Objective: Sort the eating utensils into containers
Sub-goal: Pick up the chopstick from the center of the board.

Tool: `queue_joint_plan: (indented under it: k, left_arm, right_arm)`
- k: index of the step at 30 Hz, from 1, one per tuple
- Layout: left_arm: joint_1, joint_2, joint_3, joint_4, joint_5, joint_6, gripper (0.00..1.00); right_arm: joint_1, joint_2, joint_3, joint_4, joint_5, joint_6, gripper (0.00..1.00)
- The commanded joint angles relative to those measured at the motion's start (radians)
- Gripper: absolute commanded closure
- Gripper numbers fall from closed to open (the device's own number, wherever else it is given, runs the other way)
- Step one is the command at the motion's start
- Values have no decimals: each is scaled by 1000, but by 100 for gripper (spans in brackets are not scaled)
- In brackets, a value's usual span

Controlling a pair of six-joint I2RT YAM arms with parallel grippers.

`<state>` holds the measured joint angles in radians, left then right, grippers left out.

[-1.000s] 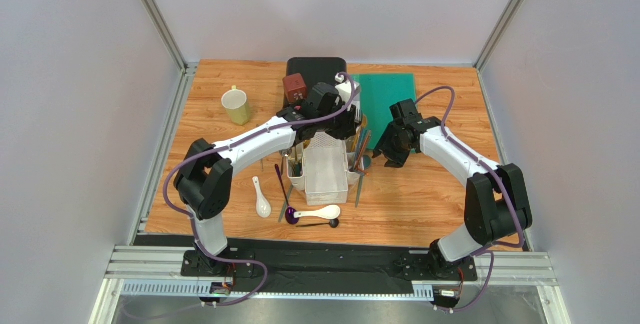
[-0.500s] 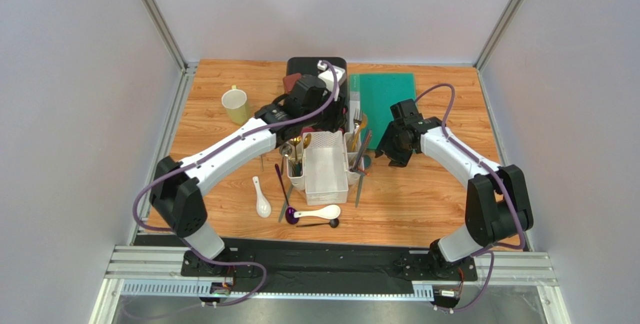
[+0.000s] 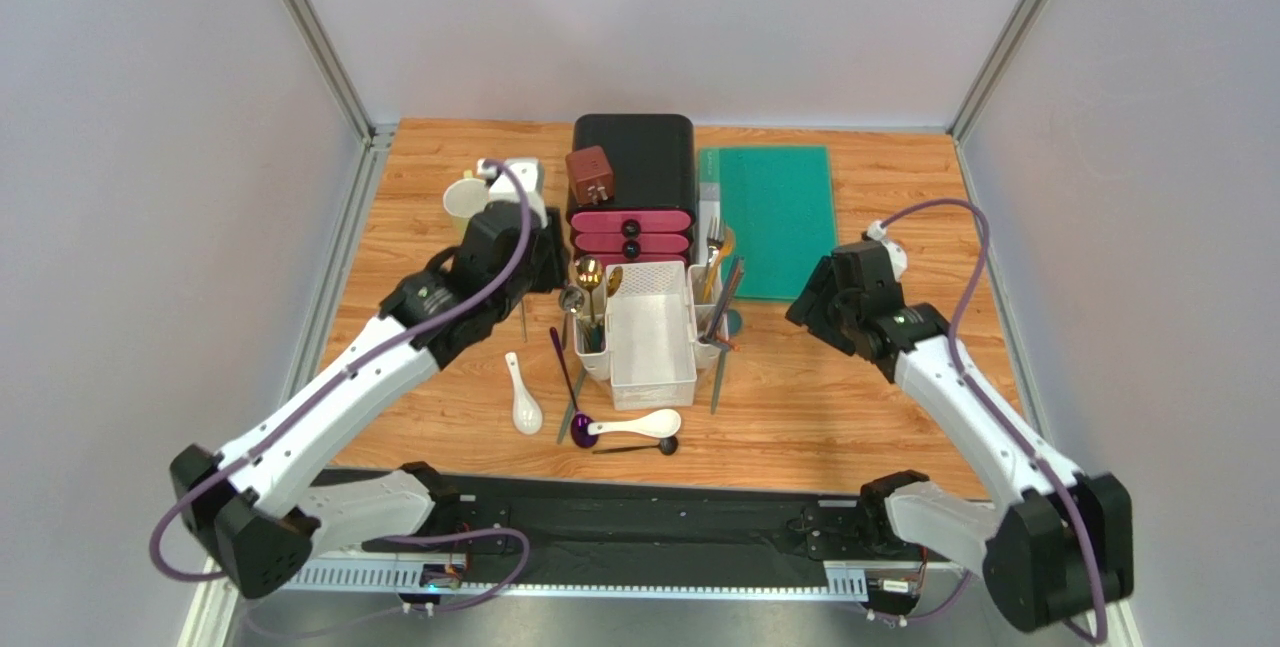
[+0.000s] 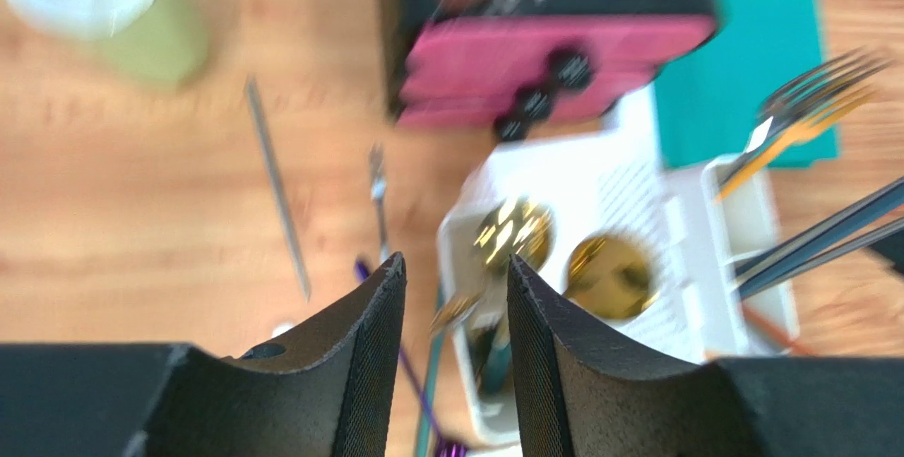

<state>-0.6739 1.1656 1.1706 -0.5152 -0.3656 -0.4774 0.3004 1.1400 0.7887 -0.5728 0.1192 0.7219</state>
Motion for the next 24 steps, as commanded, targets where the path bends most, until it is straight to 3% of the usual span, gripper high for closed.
queue_joint_plan:
  k: [1,5,7,10,16,24]
  left_arm:
    - [-3,-177,-190,-114,-59,-213,54]
    - [-3,-231,-250,-192,-81,-276,53]
    - [-1,-230,-270,-197,-117,-279,44]
    - [23,-187,-270,-161,-101,-262,43]
    - [77,-14,-197,-151,-62,-210,43]
    - [296,248,-155,-62,114,-171,49]
  right_arm:
    - [0,-161,-25,-19,42,-1,40]
    - [5,-383,-51,-116,-21,10,40]
    - [3,-494,-72,-143,-27,11,40]
    - [3,-598,-63,-208,-42,8,40]
    - [3,-723,-49,-294,-95,24,40]
    - [2,-761,-72,-280,-180,7,39]
